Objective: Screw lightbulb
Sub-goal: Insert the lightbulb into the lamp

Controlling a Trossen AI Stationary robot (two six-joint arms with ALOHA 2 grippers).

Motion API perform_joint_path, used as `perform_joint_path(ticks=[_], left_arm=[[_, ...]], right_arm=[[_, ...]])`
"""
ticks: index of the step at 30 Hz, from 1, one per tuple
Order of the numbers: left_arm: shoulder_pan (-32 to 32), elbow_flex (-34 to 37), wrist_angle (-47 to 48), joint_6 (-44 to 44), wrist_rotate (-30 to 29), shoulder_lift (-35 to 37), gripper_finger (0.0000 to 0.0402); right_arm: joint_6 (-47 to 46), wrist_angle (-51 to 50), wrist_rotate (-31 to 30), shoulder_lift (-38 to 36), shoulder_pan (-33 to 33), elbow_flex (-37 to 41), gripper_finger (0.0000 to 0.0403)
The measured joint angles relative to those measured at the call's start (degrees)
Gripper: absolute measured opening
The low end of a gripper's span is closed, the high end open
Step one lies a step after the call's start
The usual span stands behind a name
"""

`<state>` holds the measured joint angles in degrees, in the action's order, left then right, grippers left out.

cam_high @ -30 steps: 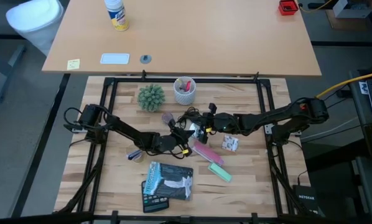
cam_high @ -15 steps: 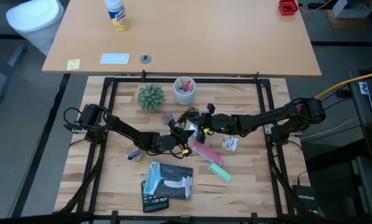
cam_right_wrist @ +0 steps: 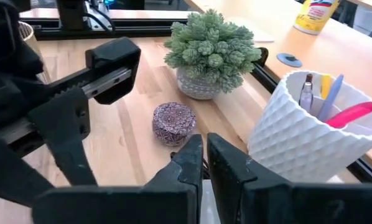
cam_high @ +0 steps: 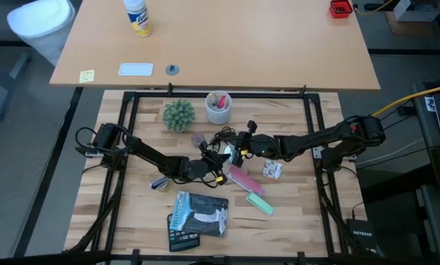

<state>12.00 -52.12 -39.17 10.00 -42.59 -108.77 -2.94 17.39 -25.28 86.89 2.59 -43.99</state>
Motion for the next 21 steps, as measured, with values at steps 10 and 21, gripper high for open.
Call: perform_joint_path(ticks=[10, 21], left_arm=[[-0.1, 0.0, -0.6, 0.0, 0.0, 0.0, 0.0001], [-3.1, 0.0, -1.0, 0.0, 8.0, 0.0, 0.0001]], right_arm=[[-0.3, -0.8, 0.0, 0.0, 0.0, 0.0, 0.0028], [-0.3, -1.1, 0.4, 0.0, 0.0, 0.0, 0.0028]])
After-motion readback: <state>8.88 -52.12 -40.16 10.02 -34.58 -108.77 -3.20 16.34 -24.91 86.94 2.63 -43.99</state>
